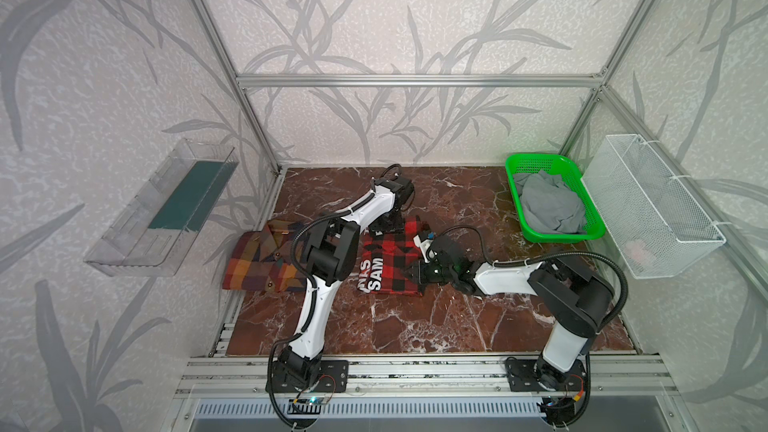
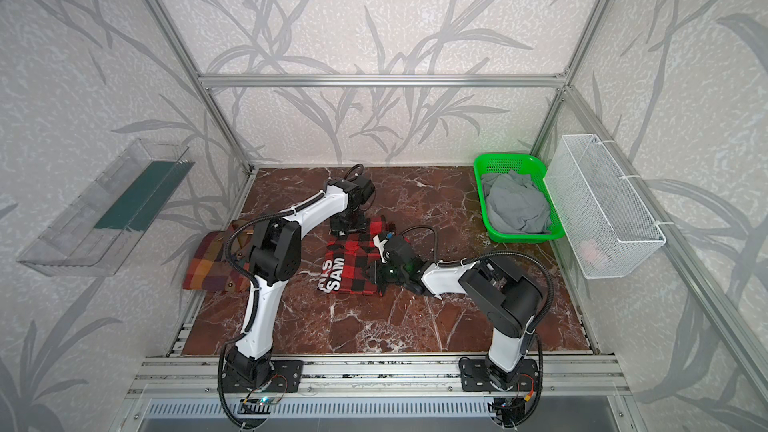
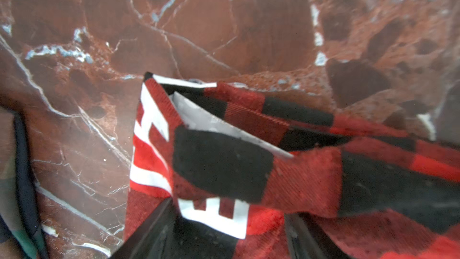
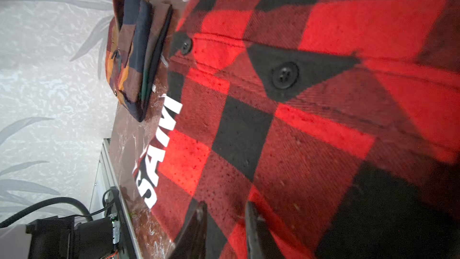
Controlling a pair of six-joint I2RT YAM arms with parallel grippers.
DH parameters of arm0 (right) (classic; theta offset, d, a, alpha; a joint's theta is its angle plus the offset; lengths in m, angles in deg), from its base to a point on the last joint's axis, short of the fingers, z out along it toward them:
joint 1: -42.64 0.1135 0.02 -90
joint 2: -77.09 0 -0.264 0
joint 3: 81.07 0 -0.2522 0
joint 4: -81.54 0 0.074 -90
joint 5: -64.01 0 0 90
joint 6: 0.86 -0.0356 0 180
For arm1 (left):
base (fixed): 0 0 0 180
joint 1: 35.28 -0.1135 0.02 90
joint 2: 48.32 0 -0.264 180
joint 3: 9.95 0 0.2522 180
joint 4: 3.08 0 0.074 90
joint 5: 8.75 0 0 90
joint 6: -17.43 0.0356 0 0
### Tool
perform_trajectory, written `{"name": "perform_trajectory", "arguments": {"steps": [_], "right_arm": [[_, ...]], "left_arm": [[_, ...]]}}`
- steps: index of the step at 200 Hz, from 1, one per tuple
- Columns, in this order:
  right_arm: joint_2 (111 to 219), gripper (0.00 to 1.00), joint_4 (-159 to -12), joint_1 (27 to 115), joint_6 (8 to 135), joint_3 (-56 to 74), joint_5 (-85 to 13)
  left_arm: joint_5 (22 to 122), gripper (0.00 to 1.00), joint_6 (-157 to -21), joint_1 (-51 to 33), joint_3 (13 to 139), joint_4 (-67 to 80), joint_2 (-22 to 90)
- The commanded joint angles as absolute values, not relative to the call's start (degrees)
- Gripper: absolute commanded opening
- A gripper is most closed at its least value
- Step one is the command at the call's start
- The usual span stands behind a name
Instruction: Fold and stack the long sleeve shirts
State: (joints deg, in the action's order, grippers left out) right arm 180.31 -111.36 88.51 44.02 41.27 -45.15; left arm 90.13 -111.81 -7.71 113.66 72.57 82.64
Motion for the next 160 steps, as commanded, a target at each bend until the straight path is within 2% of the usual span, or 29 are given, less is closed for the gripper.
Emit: {"name": "perform_trajectory", "arguments": {"steps": [1, 33, 48, 60, 71, 80, 107, 142, 160], "right_arm": [[180.75, 0.28, -114.76, 88.34, 42.88, 43.92, -40.52], [178.65, 0.29, -110.9, 87.89, 44.46, 43.95, -38.53], [173.81, 0.34, -107.22, 87.15, 45.64, 43.17, -39.39], [167.72, 0.44, -100.78, 86.94, 49.27, 41.98, -37.34], [162.63, 0.63, -92.96, 86.77, 52.09, 40.19, -33.25], [159.61, 0.72, -88.57, 85.87, 55.1, 39.41, -30.95], [156.0, 0.88, -78.8, 79.34, 58.59, 38.11, -31.59], [157.85, 0.92, -71.46, 70.98, 61.19, 37.08, -39.21], [158.38, 0.92, -72.71, 68.31, 60.95, 38.85, -42.71]], "left_arm": [[89.2, 0.7, -113.0, -7.57, 115.15, 75.12, 85.6], [90.33, 0.7, -113.61, -7.17, 117.52, 77.8, 85.25], [90.22, 0.71, -113.85, -7.07, 117.92, 79.28, 82.97], [90.99, 0.71, -114.18, -6.74, 116.56, 79.59, 79.49], [90.69, 0.71, -114.23, -6.43, 113.86, 78.3, 75.82], [89.38, 0.71, -114.14, -6.1, 111.22, 76.69, 73.29], [87.86, 0.71, -113.96, -3.46, 105.65, 74.92, 69.18], [88.38, 0.71, -113.97, 2.99, 101.4, 74.32, 68.13], [88.43, 0.71, -113.97, 5.44, 98.64, 72.91, 68.14]]}}
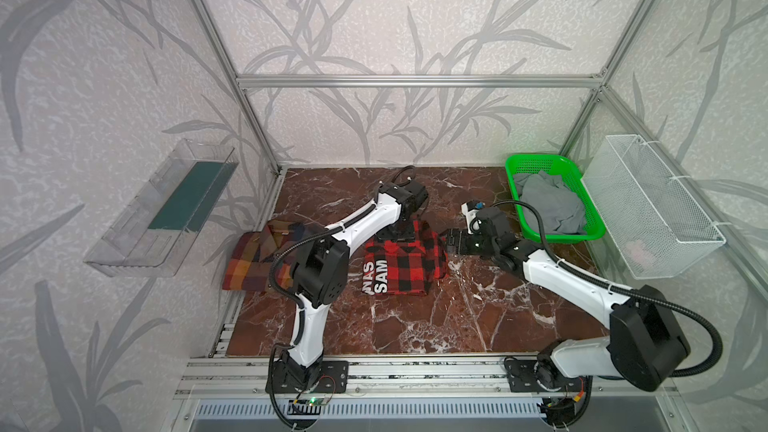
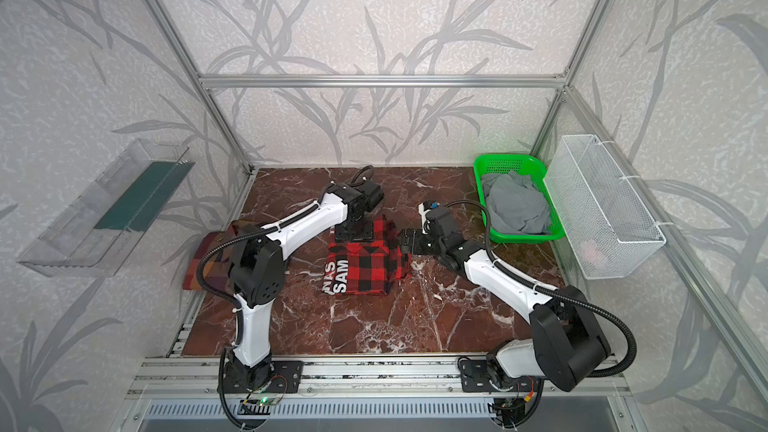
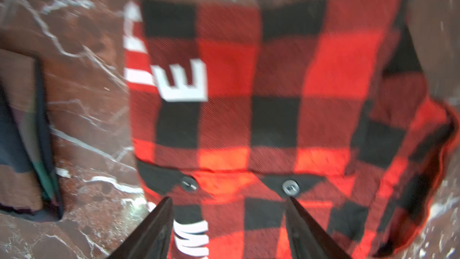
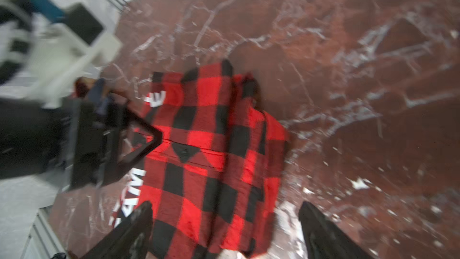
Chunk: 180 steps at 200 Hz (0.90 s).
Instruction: Fold and stack the long sleeve shirts
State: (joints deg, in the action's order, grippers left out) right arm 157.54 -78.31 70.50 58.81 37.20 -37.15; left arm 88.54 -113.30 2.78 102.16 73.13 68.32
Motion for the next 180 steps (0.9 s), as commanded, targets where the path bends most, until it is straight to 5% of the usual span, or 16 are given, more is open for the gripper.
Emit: {"name": "perform_trajectory", "arguments": {"steps": [1, 106, 180], "right_arm": [[158.43, 0.92, -72.99, 68.22, 60.94, 39.02, -42.92], [175.79, 0.92, -97.87, 67.51, 54.32, 44.12, -55.02], [182.18, 0.79, -103.81, 73.25, 50.23, 43.08, -51.77]], "left_arm": [[88.35, 0.71, -113.97, 5.51, 98.47, 72.82, 68.18], [81.94, 0.7, -110.48, 7.25, 83.32, 59.28, 66.81], [80.37, 0.69, -110.41, 7.56, 77.17, 54.53, 65.69]]}}
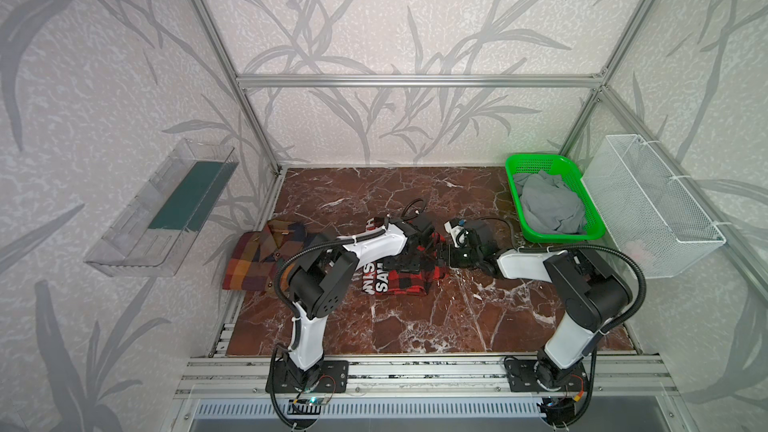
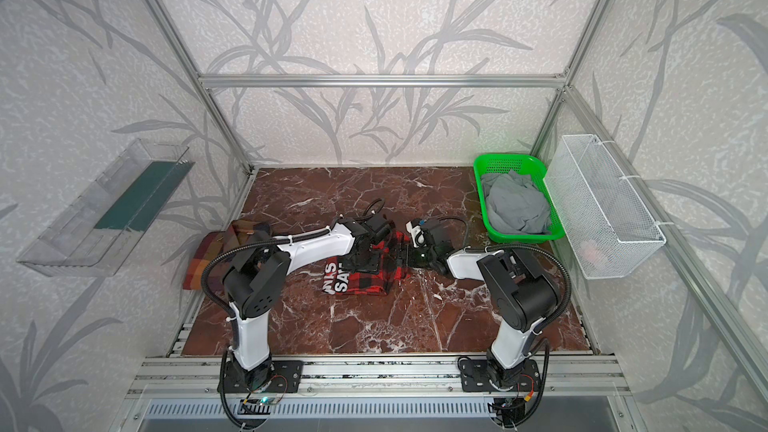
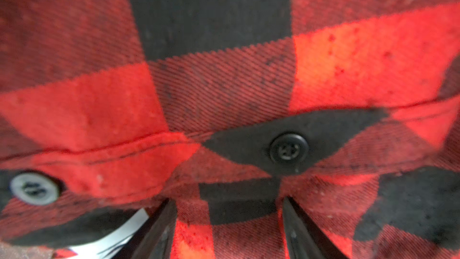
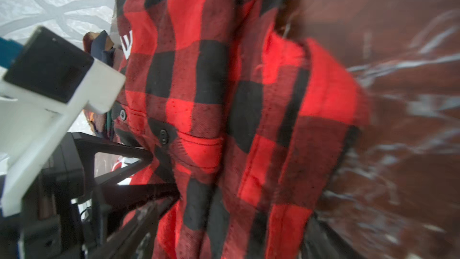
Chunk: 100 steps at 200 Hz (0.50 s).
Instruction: Fold and stack the long sleeve shirts
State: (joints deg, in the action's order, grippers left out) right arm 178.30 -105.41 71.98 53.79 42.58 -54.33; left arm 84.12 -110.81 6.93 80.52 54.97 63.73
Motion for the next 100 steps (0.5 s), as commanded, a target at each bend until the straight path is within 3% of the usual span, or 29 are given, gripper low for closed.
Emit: {"name": "perform_trajectory", "arguments": {"steps": [1, 53, 100], "right_arm": [[182.28, 0.79, -103.88, 73.28, 50.13, 43.07, -51.76], [185.35, 0.64, -104.5, 78.78, 50.03, 37.55, -48.59], [187.26, 0.23, -105.29, 79.3, 49.72, 36.61, -46.47]], "left_arm": [[80.37, 0.69, -110.38, 7.54, 77.1, 54.49, 65.64], [79.63, 0.68, -110.45, 7.9, 76.32, 53.13, 65.76], [80.32, 0.68, -110.45, 7.89, 75.93, 53.17, 63.91]]}}
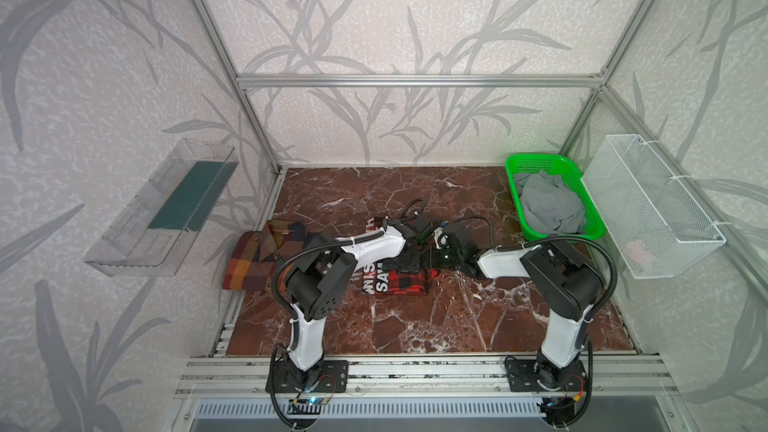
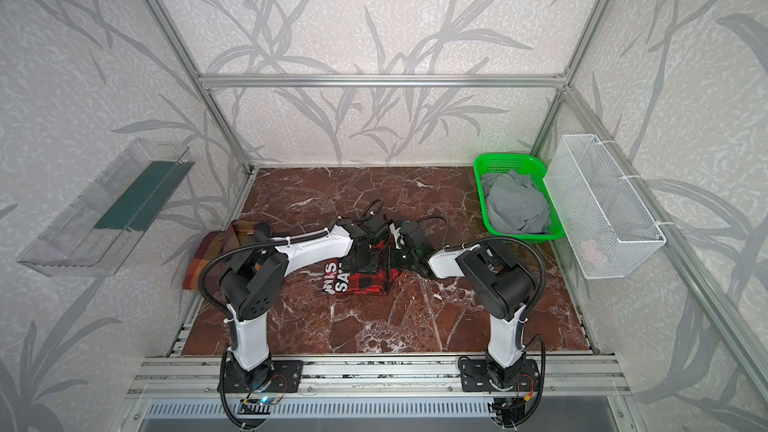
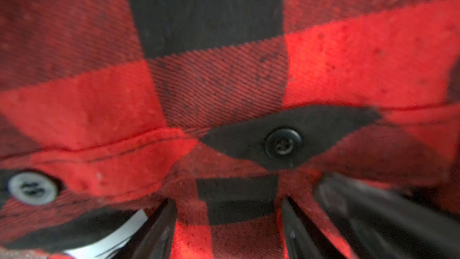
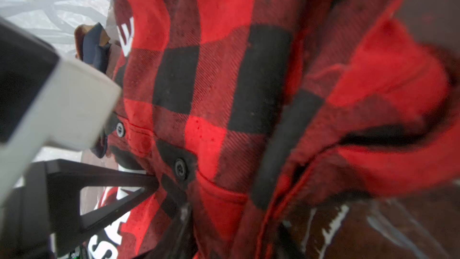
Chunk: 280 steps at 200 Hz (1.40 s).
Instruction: Fold and stack the long sleeve shirts
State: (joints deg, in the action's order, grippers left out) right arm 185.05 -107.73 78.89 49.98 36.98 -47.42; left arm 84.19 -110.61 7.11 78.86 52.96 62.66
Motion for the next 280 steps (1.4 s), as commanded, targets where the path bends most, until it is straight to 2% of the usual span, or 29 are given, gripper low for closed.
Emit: {"name": "perform_trajectory", "arguments": {"steps": [1, 12, 28, 72, 105, 145, 170, 206, 224, 247, 280], "right_arm": [[187.28, 0.22, -105.37, 79.3, 49.7, 36.59, -46.51], [187.3, 0.11, -105.54, 79.13, 49.52, 36.22, -46.82], [185.52, 0.0, -105.07, 78.99, 50.35, 36.58, -45.56], [175.26, 0.0, -96.62, 77.05, 57.16, 38.87, -40.96], [162.23, 0.0, -87.43, 75.93, 62.16, 40.62, -35.81], [143.26, 0.0, -66.24, 74.29, 68.74, 39.16, -26.63], [136.74, 0.0, -46.51, 72.7, 75.03, 31.02, -19.36], [143.61, 0.0, -19.6, 74.27, 82.59, 14.38, -6.87], [147.5, 0.0, -15.72, 78.1, 82.84, 11.95, 2.5], [157.75, 0.0, -10.37, 80.51, 80.65, 8.26, 6.9], [173.67, 0.0, -6.92, 89.89, 73.82, 0.82, 11.07]], "left_arm": [[80.3, 0.68, -110.45, 7.92, 75.91, 53.19, 63.82], [80.33, 0.68, -110.45, 7.9, 76.19, 53.34, 62.78], [80.89, 0.69, -110.63, 7.89, 77.13, 54.84, 60.6], [85.99, 0.72, -110.71, 7.86, 82.26, 62.4, 48.8], [91.32, 0.73, -110.88, 7.22, 85.52, 65.74, 39.14], [90.68, 0.74, -109.67, 4.63, 86.11, 65.91, 30.73], [88.17, 0.74, -109.21, 2.73, 85.55, 65.62, 29.07], [80.83, 0.74, -110.19, -0.23, 80.02, 59.96, 26.93], [78.53, 0.74, -110.36, -1.65, 77.28, 57.88, 25.98], [74.72, 0.74, -110.27, -4.17, 72.72, 54.96, 24.16], [71.24, 0.74, -111.12, -8.02, 66.55, 52.22, 19.39]]}}
